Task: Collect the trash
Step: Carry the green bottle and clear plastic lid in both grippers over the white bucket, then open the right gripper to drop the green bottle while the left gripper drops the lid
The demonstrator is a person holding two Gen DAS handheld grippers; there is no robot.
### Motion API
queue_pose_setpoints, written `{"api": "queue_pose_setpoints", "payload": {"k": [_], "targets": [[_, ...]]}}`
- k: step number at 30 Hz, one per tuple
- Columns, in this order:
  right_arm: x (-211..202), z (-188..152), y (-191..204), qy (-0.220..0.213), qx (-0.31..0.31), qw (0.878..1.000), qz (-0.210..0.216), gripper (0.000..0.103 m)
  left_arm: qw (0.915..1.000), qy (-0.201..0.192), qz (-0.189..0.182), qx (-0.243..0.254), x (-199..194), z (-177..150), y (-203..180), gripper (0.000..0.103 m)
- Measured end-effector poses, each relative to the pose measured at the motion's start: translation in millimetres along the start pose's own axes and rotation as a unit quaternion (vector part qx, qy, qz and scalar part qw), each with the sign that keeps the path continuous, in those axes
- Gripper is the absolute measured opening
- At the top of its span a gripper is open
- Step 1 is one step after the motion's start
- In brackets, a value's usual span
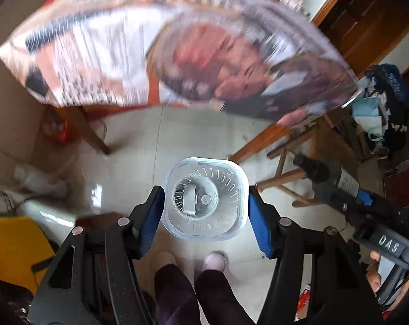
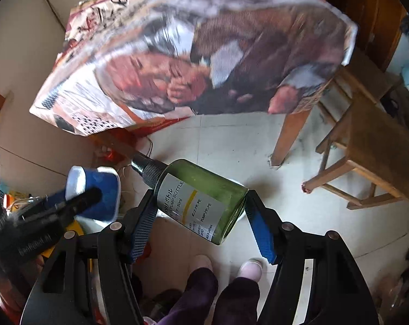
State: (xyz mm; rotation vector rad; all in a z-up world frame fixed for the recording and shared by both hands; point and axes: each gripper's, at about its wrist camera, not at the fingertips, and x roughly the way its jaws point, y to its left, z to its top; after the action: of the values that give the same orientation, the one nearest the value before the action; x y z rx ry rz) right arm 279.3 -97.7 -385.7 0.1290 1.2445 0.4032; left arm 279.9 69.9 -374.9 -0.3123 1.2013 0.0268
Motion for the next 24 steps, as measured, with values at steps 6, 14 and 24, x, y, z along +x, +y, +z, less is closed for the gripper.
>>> {"api": "queue_pose_setpoints", "payload": {"k": [6, 14, 24], "targets": [[41.6, 11.3, -15.0, 0.022, 0.032, 0.999, 0.028, 0.078, 0.9995, 0.032, 0.002, -0.007, 53.3, -5.7, 7.8, 0.06], [51.3, 8.6, -48.6, 0.058, 0.065, 0.996, 0.015, 0.079, 0.9974, 0.069, -0.014, -0.013, 105.3, 4.1, -7.9, 0.06], [17.0, 23.0, -66.3, 0.046, 0.052, 0.998, 0.01, 0.079, 0.994, 0.108, 0.015, -0.01, 123.8, 17.6, -38.2, 0.065]]}}
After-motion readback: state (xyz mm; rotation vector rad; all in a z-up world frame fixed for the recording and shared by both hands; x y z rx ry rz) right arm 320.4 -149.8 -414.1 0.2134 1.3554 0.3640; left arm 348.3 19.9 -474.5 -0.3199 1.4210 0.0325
